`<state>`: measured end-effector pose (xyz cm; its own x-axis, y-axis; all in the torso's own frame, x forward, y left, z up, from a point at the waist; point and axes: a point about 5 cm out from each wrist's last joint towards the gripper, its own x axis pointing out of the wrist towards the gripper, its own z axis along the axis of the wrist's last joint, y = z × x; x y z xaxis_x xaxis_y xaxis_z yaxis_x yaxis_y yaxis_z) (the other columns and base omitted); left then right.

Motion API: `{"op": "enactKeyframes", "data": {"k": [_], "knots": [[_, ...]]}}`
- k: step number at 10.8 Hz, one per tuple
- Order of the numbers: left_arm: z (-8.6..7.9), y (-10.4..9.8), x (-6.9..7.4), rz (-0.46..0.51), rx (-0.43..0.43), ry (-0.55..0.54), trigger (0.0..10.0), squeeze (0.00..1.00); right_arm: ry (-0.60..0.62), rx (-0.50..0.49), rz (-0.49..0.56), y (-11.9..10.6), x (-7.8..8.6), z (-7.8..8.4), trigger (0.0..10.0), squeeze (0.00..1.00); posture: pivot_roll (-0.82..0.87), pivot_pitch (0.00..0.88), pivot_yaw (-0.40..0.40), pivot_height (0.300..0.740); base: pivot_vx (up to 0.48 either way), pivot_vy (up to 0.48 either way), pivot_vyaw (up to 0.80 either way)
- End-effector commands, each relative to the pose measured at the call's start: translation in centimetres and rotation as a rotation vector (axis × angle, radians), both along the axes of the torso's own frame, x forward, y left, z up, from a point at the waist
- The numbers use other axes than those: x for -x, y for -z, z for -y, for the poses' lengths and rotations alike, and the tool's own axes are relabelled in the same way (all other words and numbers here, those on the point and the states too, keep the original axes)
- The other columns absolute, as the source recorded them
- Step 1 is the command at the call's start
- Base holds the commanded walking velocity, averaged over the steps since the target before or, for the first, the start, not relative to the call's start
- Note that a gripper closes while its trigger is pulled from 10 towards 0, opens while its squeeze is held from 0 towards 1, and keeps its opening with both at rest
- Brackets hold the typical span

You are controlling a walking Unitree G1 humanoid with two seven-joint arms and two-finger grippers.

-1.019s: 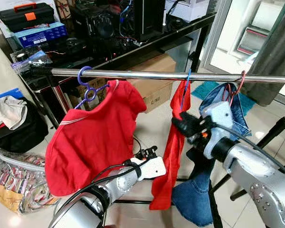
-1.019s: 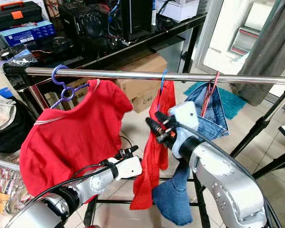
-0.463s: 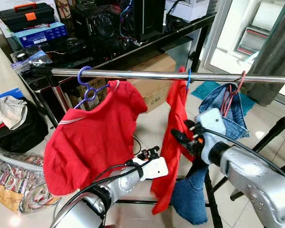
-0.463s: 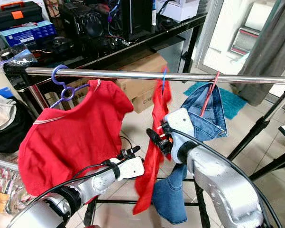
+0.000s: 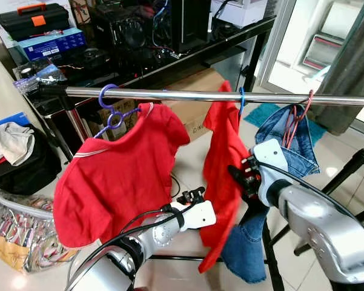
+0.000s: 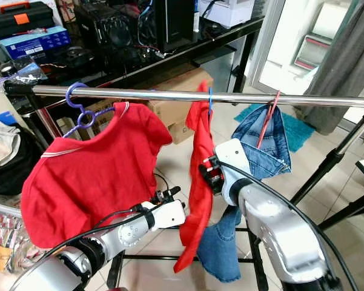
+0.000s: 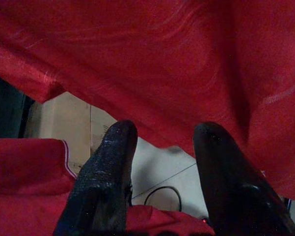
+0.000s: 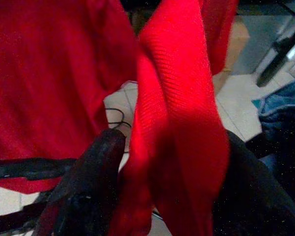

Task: Hang hanger

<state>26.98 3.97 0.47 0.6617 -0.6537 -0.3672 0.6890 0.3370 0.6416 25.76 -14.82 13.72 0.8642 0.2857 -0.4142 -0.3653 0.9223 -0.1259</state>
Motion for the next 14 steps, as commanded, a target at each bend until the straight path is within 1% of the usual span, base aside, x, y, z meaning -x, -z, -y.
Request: {"op": "enactKeyframes", "data": {"k": [1,2,3,4,5,8,9,10,12,13,14], "knots": [[0.0,0.1,0.1,0.001,-0.009,0.012,10.0,0.0,0.03,0.014,-0.002,0.1,-0.5,0.1,10.0,0.25,0.03,0.0,0.029,0.74,0.0,0.0,0.0],[0.0,0.1,0.1,0.0,-0.007,0.01,10.0,0.0,0.032,0.011,-0.008,0.3,-0.6,-0.1,10.0,0.21,0.03,0.0,0.029,0.74,0.0,0.0,0.0],[0.0,0.2,0.2,-0.002,-0.006,0.009,10.0,0.0,0.034,0.018,-0.019,0.7,-0.7,-0.3,10.0,0.13,0.03,0.0,0.029,0.74,0.0,0.0,0.0],[-0.1,0.2,0.2,-0.003,-0.006,0.008,10.0,0.0,0.039,0.023,-0.026,1.1,-0.8,-0.3,9.5,0.11,0.03,0.0,0.029,0.74,0.0,0.0,0.0],[-0.1,0.2,0.2,-0.004,-0.005,0.007,10.0,0.0,0.041,0.027,-0.027,1.3,-0.9,-0.3,0.0,0.0,0.04,0.0,0.028,0.74,0.0,0.0,0.0],[-0.6,0.3,0.2,-0.003,0.014,-0.022,10.0,0.0,0.053,0.028,-0.02,1.4,-1.0,-0.1,0.0,0.0,0.04,0.0,0.028,0.74,0.0,0.0,0.0],[-1.2,0.1,-0.1,-0.018,0.067,-0.082,10.0,0.0,0.062,0.024,0.003,1.3,-1.2,0.2,0.0,0.0,0.04,0.0,0.026,0.74,0.0,0.0,0.0],[-1.8,0.0,-0.3,-0.05,0.141,-0.158,10.0,0.0,0.064,0.029,0.033,1.0,-1.4,0.4,0.0,0.0,0.04,0.0,0.025,0.74,0.0,0.0,0.0],[-2.4,0.1,-0.3,-0.072,0.187,-0.22,10.0,0.0,0.079,0.021,0.061,0.8,-1.6,0.6,0.0,0.0,0.05,0.0,0.025,0.74,0.0,0.0,0.0],[-2.6,0.1,-0.3,-0.076,0.195,-0.234,10.0,0.0,0.084,0.016,0.069,0.7,-1.7,0.7,0.0,0.0,0.05,0.0,0.025,0.74,0.0,0.0,0.0],[-2.9,0.1,-0.5,-0.082,0.218,-0.256,10.0,0.0,0.097,-0.003,0.115,0.2,-1.8,0.7,0.0,0.0,0.05,0.001,0.029,0.74,0.0,0.0,0.0]]}}
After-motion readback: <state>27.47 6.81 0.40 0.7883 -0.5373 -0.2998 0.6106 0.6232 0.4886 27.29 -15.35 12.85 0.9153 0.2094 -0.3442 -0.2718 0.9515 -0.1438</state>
